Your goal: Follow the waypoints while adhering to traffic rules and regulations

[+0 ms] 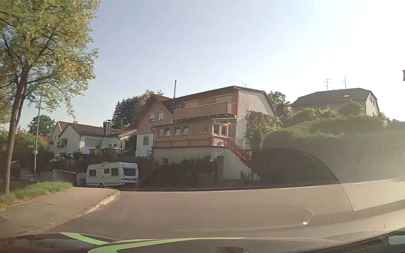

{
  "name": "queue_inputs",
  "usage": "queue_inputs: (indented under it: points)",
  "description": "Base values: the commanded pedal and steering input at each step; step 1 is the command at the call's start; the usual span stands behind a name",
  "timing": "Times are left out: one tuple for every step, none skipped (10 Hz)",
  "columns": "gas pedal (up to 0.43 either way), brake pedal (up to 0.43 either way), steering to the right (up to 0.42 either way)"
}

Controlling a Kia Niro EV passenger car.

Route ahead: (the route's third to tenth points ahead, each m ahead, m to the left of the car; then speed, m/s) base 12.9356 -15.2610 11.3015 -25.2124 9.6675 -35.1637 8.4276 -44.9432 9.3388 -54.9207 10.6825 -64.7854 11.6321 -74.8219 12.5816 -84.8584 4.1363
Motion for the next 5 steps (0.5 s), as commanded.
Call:
queue_inputs:
  points:
    - [0.098, 0.0, 0.284]
    - [0.098, 0.0, 0.291]
    - [0.098, 0.0, 0.3]
    - [0.098, 0.0, 0.313]
    - [0.11, 0.0, 0.329]
